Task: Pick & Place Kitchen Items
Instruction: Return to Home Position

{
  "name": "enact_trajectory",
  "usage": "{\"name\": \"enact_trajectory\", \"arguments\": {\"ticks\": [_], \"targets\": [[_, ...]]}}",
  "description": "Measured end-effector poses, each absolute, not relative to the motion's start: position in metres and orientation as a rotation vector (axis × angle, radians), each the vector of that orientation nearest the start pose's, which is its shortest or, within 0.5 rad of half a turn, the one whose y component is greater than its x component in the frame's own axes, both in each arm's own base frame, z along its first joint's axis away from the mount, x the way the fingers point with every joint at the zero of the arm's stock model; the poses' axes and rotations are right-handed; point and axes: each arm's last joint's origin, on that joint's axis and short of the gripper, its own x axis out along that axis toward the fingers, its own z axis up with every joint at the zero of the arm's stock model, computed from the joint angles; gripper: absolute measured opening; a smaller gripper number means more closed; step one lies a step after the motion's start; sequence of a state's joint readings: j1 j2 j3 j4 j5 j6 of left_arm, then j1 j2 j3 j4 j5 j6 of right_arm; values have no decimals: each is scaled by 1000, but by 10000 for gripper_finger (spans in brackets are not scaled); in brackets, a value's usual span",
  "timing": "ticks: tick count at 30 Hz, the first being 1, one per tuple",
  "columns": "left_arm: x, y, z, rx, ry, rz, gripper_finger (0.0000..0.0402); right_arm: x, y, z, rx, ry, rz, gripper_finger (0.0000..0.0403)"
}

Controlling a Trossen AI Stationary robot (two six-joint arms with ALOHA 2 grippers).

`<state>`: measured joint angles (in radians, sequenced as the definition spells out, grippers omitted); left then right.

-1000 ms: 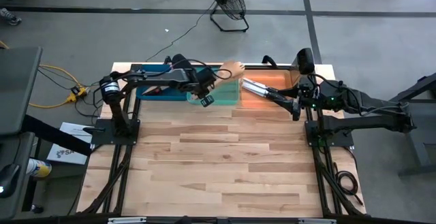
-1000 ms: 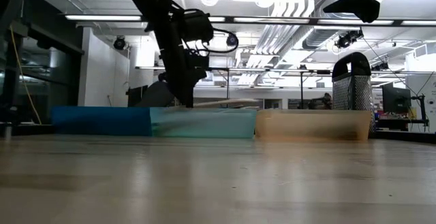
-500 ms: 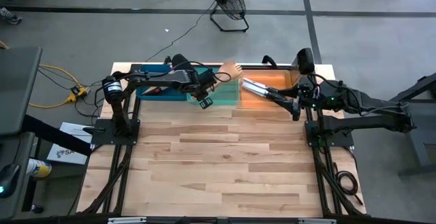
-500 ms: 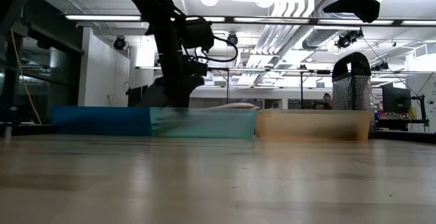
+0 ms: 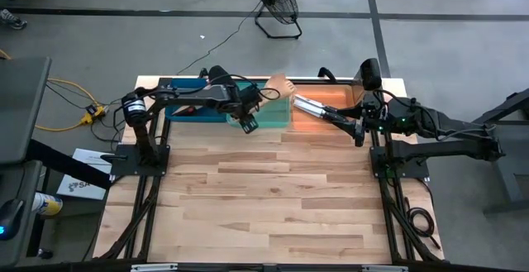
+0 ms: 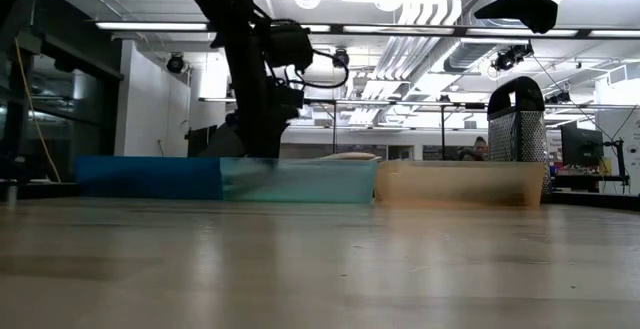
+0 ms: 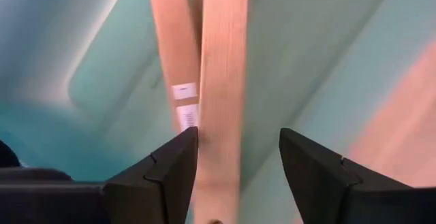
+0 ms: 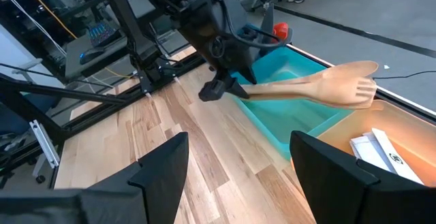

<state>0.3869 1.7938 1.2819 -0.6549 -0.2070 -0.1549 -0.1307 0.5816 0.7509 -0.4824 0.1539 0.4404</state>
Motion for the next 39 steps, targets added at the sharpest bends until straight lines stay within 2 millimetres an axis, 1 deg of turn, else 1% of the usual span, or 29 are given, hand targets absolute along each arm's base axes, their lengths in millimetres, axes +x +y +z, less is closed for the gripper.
{"name": "enact_trajectory", "arguments": {"ticks": [3, 6, 11, 14, 17, 19, 20, 25, 27, 29, 32, 35, 39], "targets": [[331, 133, 216, -295, 1078, 589, 196, 121, -20, 319, 430, 247, -347, 248], [333, 119, 234, -333, 984, 558, 191, 121, -20, 319, 430, 247, -347, 248], [337, 90, 270, -289, 795, 474, 186, 121, -20, 319, 430, 247, -347, 248], [341, 71, 287, -263, 685, 416, 186, 121, -20, 319, 430, 247, -347, 248], [344, 52, 297, -246, 618, 359, 186, 121, -20, 319, 430, 246, -347, 248], [347, 42, 299, -238, 590, 326, 186, 121, -20, 319, 430, 247, -347, 248], [348, 39, 300, -240, 582, 308, 186, 121, -20, 319, 430, 247, -347, 248], [342, 30, 316, -215, 514, 276, 186, 121, -20, 319, 430, 247, -347, 248], [333, 29, 314, -184, 512, 266, 186, 121, -20, 319, 430, 247, -347, 248], [326, 25, 312, -169, 426, 244, 186, 121, -20, 319, 430, 248, -347, 248], [304, 22, 294, -170, 344, 229, 186, 121, -20, 319, 430, 247, -347, 248], [276, 19, 268, -172, 303, 218, 186, 121, -20, 319, 430, 251, -348, 248], [234, 16, 244, -183, 215, 208, 186, 121, -20, 318, 430, 256, -349, 248]]}}
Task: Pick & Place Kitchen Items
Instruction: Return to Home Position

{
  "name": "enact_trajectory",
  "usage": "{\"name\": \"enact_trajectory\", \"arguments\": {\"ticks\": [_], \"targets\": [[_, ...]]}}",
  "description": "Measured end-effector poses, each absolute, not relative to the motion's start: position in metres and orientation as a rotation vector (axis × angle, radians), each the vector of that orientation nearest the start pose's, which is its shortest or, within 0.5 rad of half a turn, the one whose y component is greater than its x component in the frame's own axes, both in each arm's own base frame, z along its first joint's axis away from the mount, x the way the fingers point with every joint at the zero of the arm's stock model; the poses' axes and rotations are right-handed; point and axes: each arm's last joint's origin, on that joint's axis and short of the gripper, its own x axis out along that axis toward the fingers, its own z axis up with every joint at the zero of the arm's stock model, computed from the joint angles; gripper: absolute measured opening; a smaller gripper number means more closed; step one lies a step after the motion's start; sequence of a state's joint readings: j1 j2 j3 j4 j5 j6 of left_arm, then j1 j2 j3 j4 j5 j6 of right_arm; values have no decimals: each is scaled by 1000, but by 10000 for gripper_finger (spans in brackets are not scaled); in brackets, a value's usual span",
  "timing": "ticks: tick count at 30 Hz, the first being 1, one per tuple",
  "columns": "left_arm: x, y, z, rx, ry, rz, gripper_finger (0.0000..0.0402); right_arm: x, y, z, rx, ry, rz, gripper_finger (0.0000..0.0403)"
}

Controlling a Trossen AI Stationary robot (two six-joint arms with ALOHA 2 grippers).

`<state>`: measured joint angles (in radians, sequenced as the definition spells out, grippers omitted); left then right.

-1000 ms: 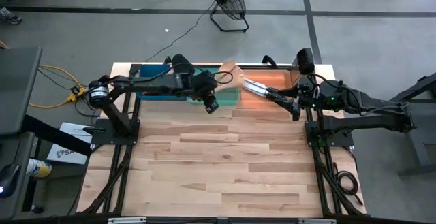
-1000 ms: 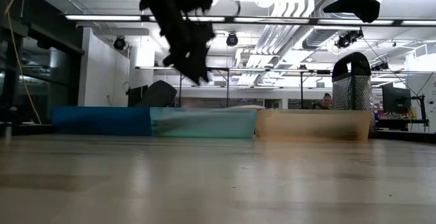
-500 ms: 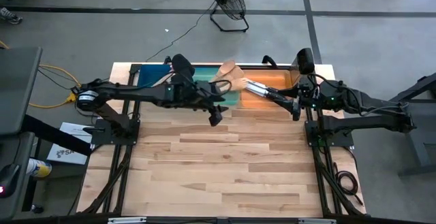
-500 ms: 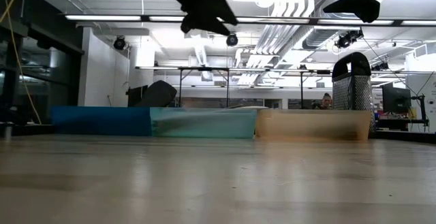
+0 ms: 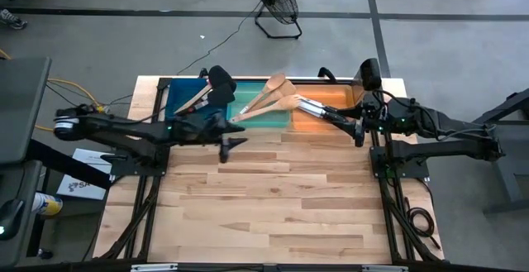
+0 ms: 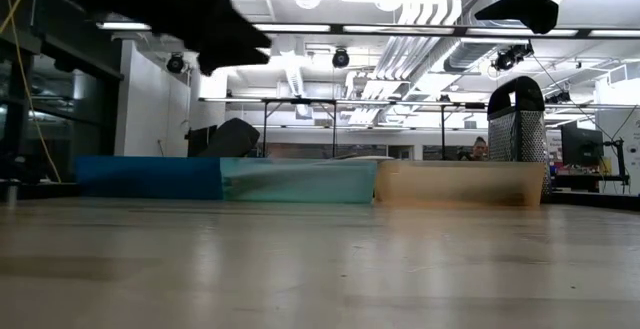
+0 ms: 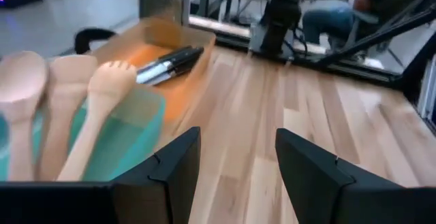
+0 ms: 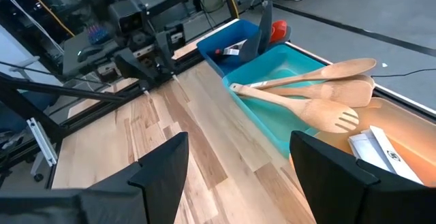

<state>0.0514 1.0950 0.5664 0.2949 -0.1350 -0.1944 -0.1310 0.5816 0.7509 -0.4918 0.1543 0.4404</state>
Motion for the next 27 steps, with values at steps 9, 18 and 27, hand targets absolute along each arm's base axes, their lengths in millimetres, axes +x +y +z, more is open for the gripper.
{"name": "enact_trajectory", "arguments": {"ticks": [9, 18, 27], "targets": [[165, 12, 209, -186, 117, 182, 186, 121, -20, 319, 430, 254, -348, 248], [132, 9, 188, -213, 23, 146, 186, 121, -20, 319, 430, 254, -349, 248], [119, 8, 172, -214, -12, 126, 186, 121, -20, 319, 430, 254, -348, 248]]}}
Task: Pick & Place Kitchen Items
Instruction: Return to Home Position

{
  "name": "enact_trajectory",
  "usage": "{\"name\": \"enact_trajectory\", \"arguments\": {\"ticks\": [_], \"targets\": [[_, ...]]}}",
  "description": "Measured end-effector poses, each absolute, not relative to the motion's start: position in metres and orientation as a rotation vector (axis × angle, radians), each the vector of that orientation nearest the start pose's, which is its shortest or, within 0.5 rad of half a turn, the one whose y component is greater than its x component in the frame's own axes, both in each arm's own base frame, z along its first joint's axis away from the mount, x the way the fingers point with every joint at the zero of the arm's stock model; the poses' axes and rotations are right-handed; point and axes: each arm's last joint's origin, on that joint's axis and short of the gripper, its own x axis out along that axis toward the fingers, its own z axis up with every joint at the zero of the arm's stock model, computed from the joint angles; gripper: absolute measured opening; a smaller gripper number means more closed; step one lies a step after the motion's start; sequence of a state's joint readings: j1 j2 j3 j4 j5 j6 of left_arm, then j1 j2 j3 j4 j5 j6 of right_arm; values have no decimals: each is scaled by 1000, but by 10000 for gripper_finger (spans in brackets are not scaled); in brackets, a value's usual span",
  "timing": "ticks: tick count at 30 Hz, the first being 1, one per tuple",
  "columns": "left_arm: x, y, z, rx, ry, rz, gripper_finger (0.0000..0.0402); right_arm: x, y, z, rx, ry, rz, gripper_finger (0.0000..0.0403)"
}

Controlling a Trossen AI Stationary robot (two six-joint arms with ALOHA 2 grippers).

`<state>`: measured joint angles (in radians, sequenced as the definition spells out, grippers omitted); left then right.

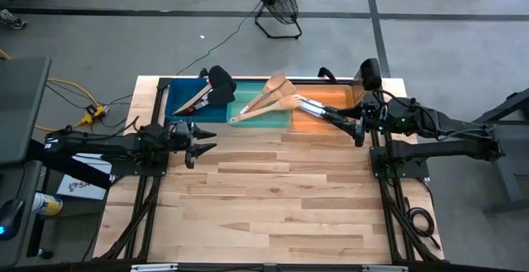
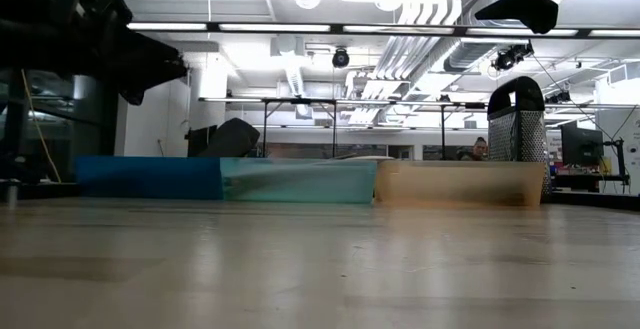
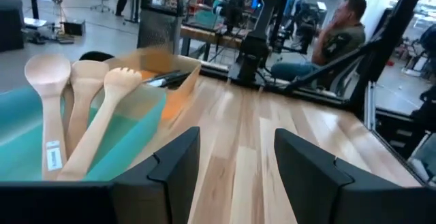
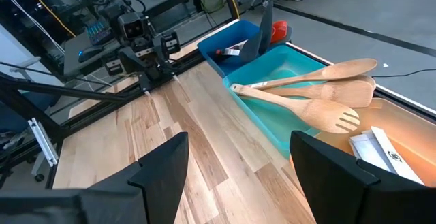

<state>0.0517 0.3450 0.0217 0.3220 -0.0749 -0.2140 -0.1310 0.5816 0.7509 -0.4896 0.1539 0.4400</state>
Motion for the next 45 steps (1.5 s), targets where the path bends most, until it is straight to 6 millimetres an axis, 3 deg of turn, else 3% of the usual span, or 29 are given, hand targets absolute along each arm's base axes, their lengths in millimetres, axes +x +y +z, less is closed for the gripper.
{"name": "enact_trajectory", "arguments": {"ticks": [6, 21, 45], "targets": [[116, 8, 170, -136, 9, 114, 186, 121, -20, 319, 430, 254, -348, 248], [101, 7, 164, -128, 47, 100, 186, 121, -20, 319, 430, 254, -348, 248], [101, 6, 164, -189, 42, 85, 186, 121, -20, 319, 430, 254, -348, 248]]}}
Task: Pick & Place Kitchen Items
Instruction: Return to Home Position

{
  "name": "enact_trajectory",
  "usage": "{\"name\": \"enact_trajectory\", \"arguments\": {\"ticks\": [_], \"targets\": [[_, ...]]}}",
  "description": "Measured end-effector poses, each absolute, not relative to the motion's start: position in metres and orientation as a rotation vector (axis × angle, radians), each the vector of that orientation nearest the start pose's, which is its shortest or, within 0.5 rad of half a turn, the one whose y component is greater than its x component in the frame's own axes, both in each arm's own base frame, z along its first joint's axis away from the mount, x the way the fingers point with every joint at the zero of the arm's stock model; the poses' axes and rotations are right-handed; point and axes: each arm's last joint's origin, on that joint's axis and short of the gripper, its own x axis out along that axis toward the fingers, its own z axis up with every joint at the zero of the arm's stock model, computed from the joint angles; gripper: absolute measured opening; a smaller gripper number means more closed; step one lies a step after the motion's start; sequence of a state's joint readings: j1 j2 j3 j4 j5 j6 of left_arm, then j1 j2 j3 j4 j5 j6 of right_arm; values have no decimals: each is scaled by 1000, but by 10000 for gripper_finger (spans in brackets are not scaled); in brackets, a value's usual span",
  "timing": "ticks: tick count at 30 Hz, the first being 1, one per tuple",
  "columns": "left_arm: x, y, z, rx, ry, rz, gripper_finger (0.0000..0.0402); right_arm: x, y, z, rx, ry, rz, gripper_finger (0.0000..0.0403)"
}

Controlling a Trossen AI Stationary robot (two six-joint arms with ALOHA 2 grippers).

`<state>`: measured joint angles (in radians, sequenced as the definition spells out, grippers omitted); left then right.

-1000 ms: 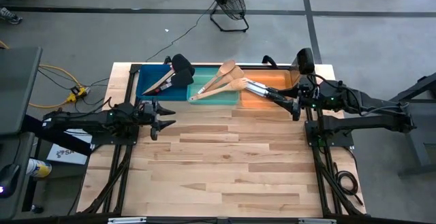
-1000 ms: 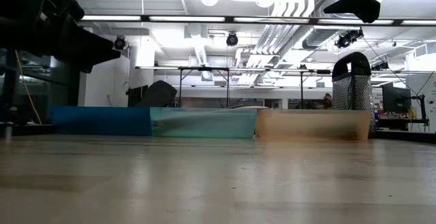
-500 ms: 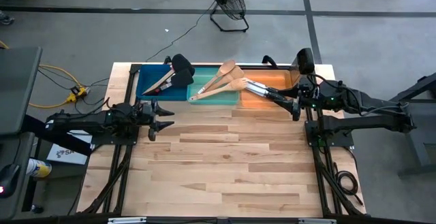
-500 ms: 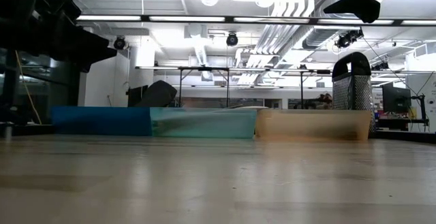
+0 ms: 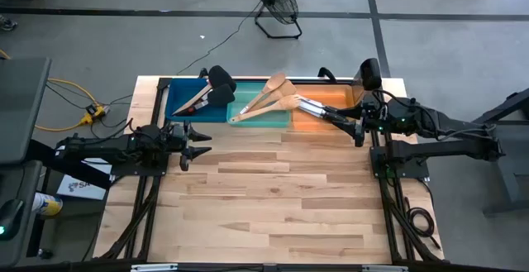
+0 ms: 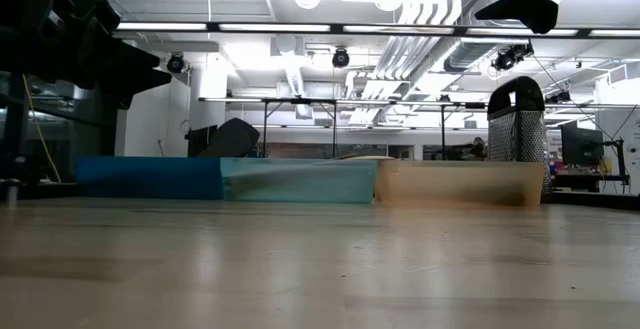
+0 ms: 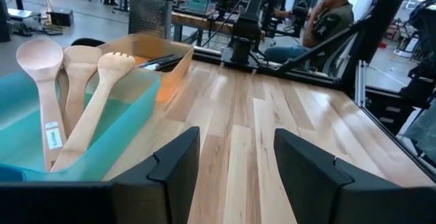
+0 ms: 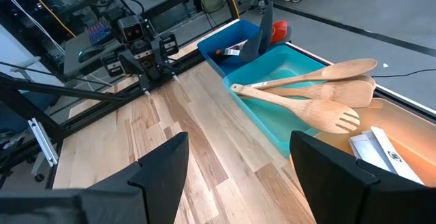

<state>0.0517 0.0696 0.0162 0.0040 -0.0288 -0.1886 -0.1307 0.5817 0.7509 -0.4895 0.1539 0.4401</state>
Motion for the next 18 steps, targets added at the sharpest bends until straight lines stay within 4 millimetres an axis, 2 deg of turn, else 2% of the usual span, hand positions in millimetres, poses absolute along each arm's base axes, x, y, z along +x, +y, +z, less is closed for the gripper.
{"name": "enact_trajectory", "arguments": {"ticks": [18], "targets": [[101, 6, 164, -189, 42, 85, 186, 116, -20, 321, 431, 233, -341, 248]]}}
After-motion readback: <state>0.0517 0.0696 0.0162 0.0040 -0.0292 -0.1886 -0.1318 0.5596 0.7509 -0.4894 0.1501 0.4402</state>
